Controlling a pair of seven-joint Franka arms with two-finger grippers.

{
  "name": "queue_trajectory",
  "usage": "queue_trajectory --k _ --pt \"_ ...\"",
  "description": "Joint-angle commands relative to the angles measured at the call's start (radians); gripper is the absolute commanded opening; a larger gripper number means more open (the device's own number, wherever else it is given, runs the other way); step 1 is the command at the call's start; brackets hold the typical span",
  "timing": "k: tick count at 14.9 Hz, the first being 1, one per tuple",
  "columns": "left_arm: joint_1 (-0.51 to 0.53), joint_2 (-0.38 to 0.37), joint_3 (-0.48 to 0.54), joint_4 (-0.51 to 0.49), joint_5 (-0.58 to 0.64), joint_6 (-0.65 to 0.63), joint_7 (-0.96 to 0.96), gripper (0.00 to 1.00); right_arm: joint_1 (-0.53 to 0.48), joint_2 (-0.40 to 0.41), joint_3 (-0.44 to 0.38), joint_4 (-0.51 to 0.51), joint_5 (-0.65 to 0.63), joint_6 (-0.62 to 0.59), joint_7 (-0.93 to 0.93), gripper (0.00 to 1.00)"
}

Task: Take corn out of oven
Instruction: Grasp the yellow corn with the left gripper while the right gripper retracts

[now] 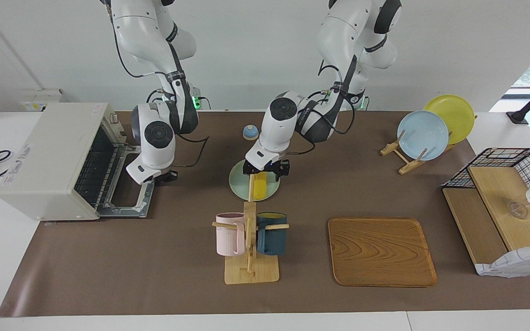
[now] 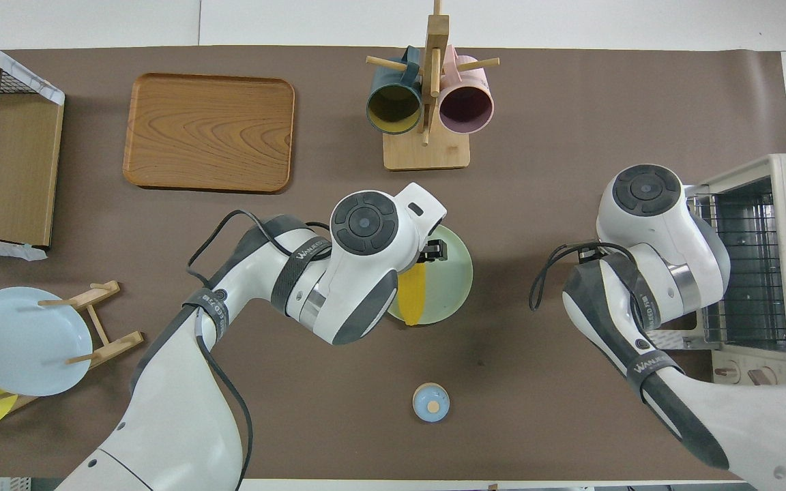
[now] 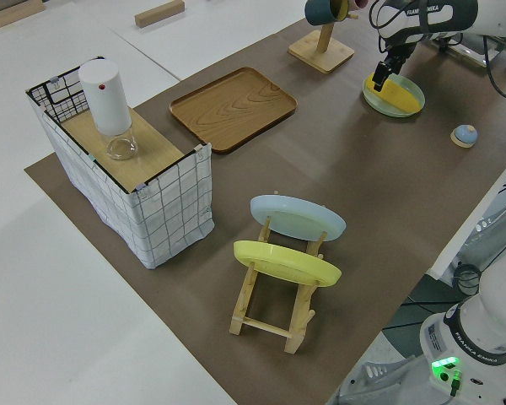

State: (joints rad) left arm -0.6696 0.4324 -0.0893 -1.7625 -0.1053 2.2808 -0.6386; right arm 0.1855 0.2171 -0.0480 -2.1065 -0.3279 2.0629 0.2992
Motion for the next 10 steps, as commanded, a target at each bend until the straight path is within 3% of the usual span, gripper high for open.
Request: queue_trajectory --k 1,10 --pt "-0.028 -0.004 0.016 -0.018 0.019 0.034 -0.036 1.00 -0.017 -0.039 -0.003 0.100 -0.037 -0.156 -0.098 0.00" --pt "-0.048 -0.004 0.022 -0.071 0.019 0.088 -0.058 1.00 -0.138 -0.209 -0.007 0.129 -0.023 -0.314 -0.302 0.00"
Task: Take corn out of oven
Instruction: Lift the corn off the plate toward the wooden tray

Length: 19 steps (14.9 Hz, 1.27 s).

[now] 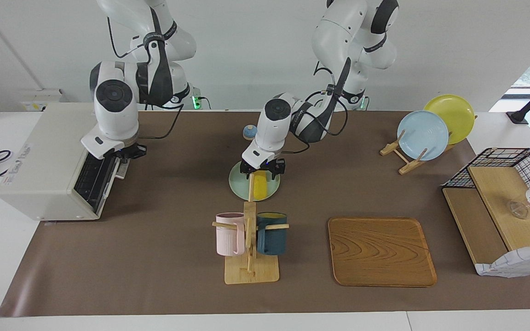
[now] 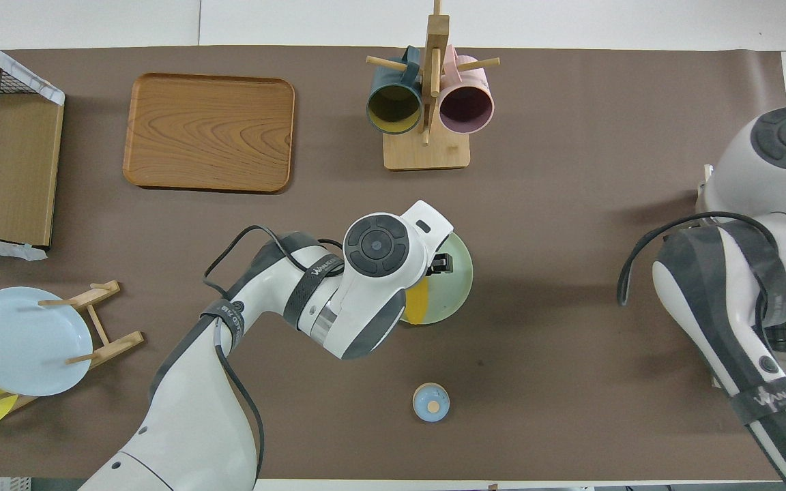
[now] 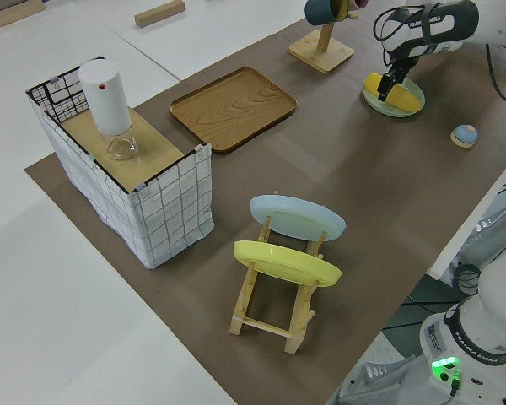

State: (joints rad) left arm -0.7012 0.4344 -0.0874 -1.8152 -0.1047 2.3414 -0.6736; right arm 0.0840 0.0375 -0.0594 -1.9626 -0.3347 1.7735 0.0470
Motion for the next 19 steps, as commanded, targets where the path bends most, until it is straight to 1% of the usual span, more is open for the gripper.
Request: queue_trajectory --k 1,4,5,8,9,10,11,13,14,16,18,19 --pt "-0.017 -0.006 0.020 -0.021 0.019 0.027 -0.023 0.87 -0.040 -0.039 0.004 -0.015 -0.015 -0.032 -0.056 0.00" --pt "-0.015 -0.008 0.020 -0.035 0.019 0.049 -0.023 0.22 -0.036 -0.060 0.006 0.020 -0.006 -0.104 -0.059 0.00" --pt "-0.015 -0.008 0.020 -0.030 0.019 0.047 -0.023 0.01 -0.035 -0.076 0.006 0.045 0.028 -0.135 -0.061 0.00" --pt "-0.015 -0.011 0.021 0.005 0.019 0.015 -0.072 0.00 -0.036 -0.117 0.006 0.077 0.075 -0.180 -0.087 0.00" --pt "-0.006 -0.019 0.021 0.020 0.019 -0.011 -0.069 0.00 -0.036 -0.119 0.006 0.091 0.091 -0.192 -0.085 0.00" --pt "0.003 -0.031 0.024 0.039 0.019 -0.052 -0.066 0.00 -0.040 -0.120 0.004 0.082 0.132 -0.175 -0.078 0.00" --pt "0.015 -0.049 0.046 0.071 0.019 -0.106 -0.063 0.00 -0.047 -0.129 0.003 0.049 0.175 -0.133 -0.072 0.00" --pt "0.025 -0.052 0.107 0.155 0.019 -0.201 -0.020 0.00 -0.053 -0.169 0.003 -0.069 0.189 0.022 -0.050 0.00" --pt "0.037 -0.046 0.138 0.195 0.019 -0.238 0.012 0.00 -0.043 -0.166 0.003 -0.093 0.189 0.067 -0.024 0.00" --pt "0.115 -0.039 0.147 0.252 0.019 -0.296 0.078 0.00 -0.021 -0.131 0.003 -0.098 0.189 0.105 0.008 0.00" --pt "0.196 0.006 0.149 0.345 0.019 -0.347 0.156 0.00 -0.033 -0.110 0.003 -0.101 0.187 0.132 0.001 0.00" --pt "0.239 0.021 0.149 0.376 0.017 -0.358 0.207 0.00 -0.041 -0.107 0.003 -0.102 0.187 0.135 -0.001 0.00"
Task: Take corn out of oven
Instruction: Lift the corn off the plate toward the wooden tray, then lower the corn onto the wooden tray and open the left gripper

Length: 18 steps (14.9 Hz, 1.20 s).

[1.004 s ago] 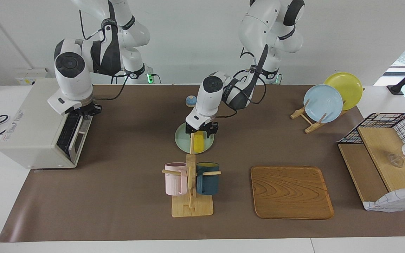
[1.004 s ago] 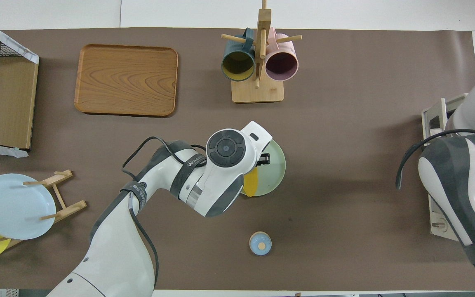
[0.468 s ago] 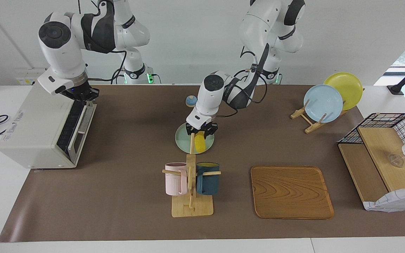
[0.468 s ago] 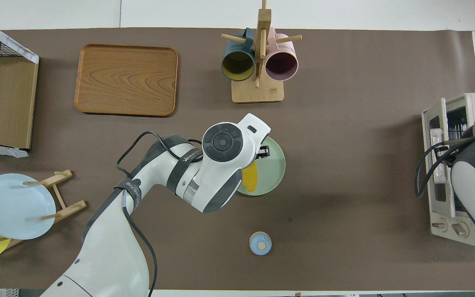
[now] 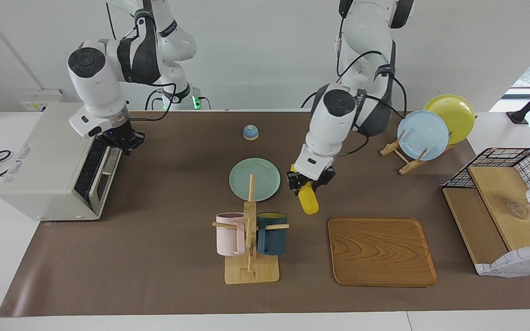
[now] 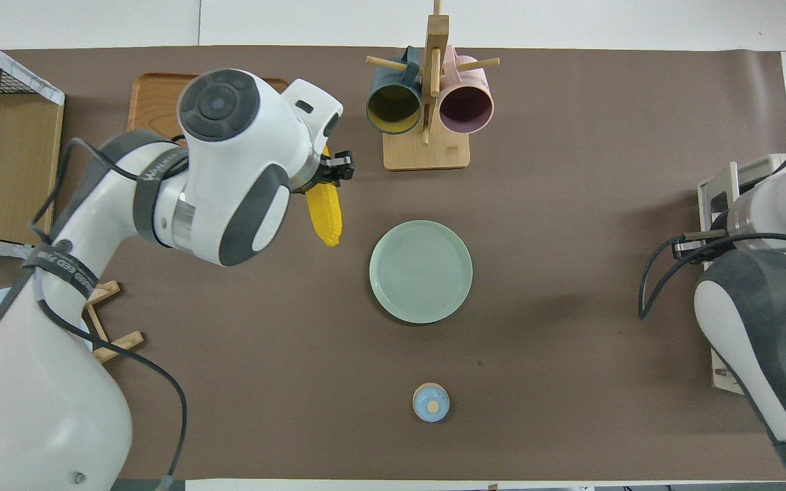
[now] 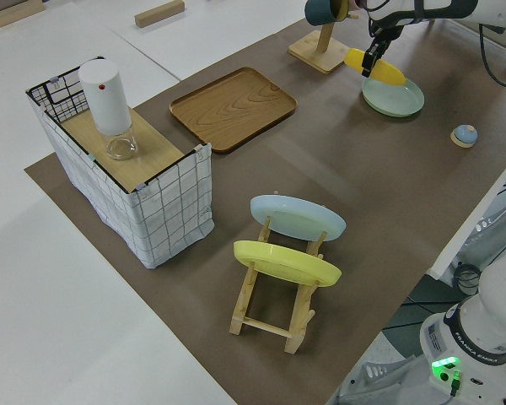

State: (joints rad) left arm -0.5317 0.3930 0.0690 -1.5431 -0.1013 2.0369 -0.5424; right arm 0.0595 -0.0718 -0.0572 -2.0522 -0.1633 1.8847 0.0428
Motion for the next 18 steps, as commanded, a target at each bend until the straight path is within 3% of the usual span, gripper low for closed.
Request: queue_trajectory --k 1,5,11,18 --pt "0.119 0.076 -0.008 0.130 0.014 -0.063 0.138 0.00 -0.032 0.004 0.000 -0.022 0.016 0.027 0.002 0.00" --pt "0.222 0.200 -0.006 0.323 0.015 -0.093 0.214 0.00 -0.046 -0.006 0.000 -0.091 0.016 0.082 -0.014 0.00" --pt "0.317 0.423 -0.001 0.547 0.015 -0.063 0.291 0.00 -0.098 -0.003 -0.003 -0.088 -0.022 0.060 -0.106 0.00" --pt "0.323 0.474 -0.014 0.560 0.014 0.025 0.323 0.00 -0.095 -0.002 -0.001 0.021 -0.045 -0.085 -0.130 0.00"
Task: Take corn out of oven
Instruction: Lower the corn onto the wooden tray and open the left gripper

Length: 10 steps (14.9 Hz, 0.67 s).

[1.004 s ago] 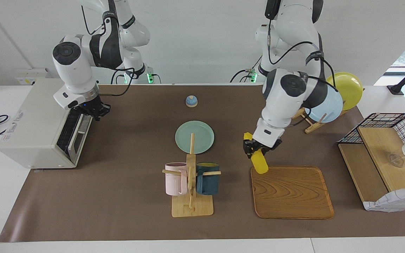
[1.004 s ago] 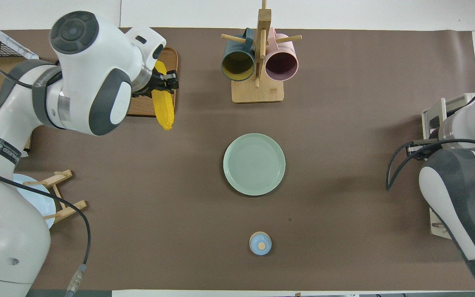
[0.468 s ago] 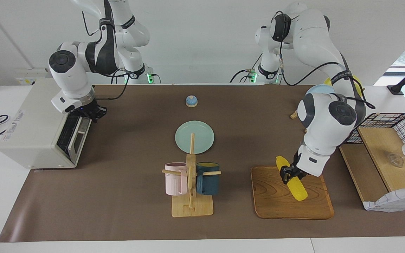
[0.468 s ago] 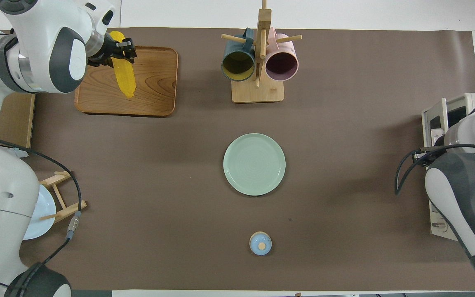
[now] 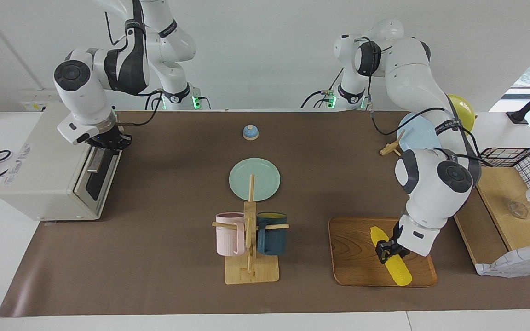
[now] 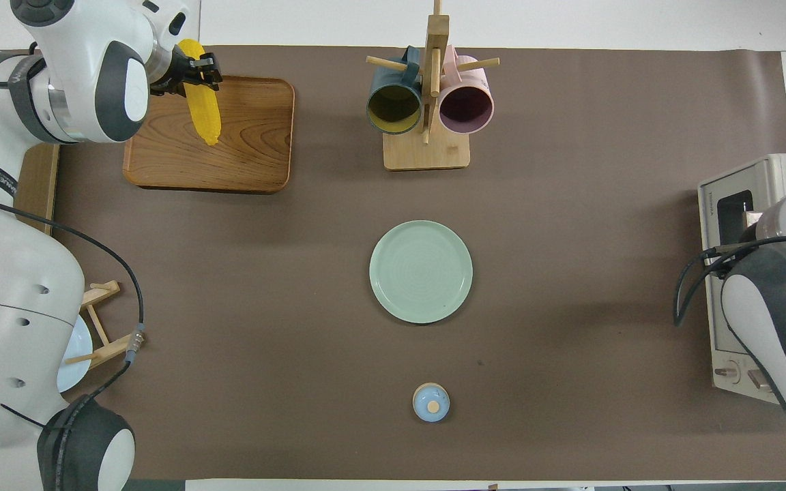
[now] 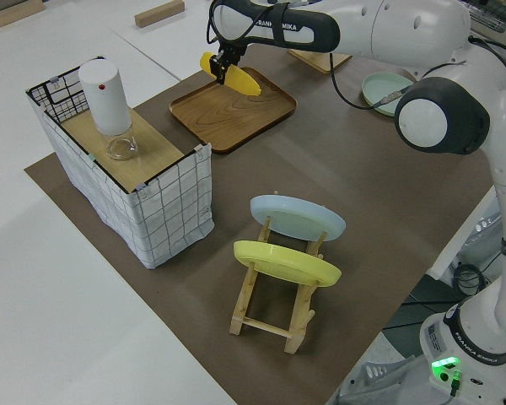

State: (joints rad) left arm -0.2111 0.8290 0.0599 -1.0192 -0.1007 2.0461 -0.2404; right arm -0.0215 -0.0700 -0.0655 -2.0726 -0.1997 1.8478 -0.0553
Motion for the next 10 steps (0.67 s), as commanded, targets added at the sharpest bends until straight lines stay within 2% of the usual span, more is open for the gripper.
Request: queue_trajectory --k 1,5,6,8,9,10 --pt "-0.002 0.045 -0.005 0.036 0.015 0.022 0.023 0.00 -0.009 -0.004 0.009 0.061 -0.009 -0.073 -0.031 0.00" --pt "-0.008 0.039 0.000 -0.019 0.015 0.039 0.076 0.00 -0.002 0.001 0.021 0.176 0.016 -0.186 -0.026 0.02" --pt "-0.005 0.036 -0.002 -0.021 0.015 0.033 0.079 0.00 0.015 0.001 0.023 0.218 0.034 -0.228 -0.026 0.07" --pt "0.002 0.033 0.000 -0.025 0.016 0.022 0.081 0.00 0.009 0.002 0.021 0.303 0.132 -0.274 -0.026 0.26" --pt "0.004 0.032 0.000 -0.036 0.016 0.035 0.081 0.11 0.020 0.024 0.021 0.351 0.146 -0.285 -0.028 0.34" --pt "0.002 0.028 0.000 -0.057 0.016 0.046 0.081 0.99 0.023 0.039 0.023 0.383 0.154 -0.304 -0.028 0.56"
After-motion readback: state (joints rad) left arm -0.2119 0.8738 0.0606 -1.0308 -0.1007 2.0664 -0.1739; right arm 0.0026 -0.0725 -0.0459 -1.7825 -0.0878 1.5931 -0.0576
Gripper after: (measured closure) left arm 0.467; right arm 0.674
